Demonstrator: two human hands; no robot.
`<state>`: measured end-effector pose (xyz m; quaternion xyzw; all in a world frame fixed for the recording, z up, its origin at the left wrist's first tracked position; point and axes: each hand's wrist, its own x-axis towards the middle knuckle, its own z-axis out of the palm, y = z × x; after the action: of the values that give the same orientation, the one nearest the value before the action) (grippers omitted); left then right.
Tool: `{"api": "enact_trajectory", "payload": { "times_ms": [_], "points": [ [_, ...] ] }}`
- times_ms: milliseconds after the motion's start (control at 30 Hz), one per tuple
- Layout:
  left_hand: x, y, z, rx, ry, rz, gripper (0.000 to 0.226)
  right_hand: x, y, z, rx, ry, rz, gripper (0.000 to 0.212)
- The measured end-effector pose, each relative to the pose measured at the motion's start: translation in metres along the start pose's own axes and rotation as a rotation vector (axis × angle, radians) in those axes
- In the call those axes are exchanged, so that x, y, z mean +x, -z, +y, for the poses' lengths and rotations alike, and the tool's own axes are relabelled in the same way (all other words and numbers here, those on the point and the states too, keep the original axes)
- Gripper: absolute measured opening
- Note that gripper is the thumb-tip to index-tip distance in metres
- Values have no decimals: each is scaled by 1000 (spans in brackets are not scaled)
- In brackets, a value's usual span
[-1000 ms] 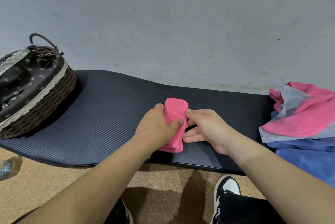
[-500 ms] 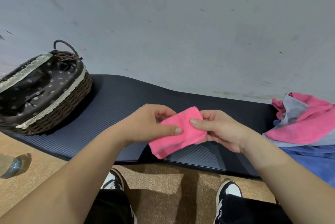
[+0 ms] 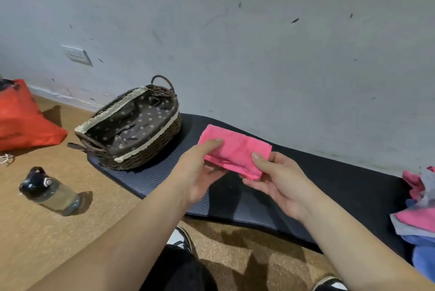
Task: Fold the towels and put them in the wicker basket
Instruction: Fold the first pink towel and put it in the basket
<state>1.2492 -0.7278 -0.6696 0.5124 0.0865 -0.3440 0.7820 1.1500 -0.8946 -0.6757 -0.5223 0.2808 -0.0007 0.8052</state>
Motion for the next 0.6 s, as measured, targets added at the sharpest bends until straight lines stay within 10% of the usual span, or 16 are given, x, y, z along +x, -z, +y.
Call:
{"api": "enact_trajectory", "payload": {
  "times_ms": [600],
  "points": [
    [138, 141, 185, 338, -391, 584, 57, 118, -170, -39, -383, -13, -104, 41]
  ]
}}
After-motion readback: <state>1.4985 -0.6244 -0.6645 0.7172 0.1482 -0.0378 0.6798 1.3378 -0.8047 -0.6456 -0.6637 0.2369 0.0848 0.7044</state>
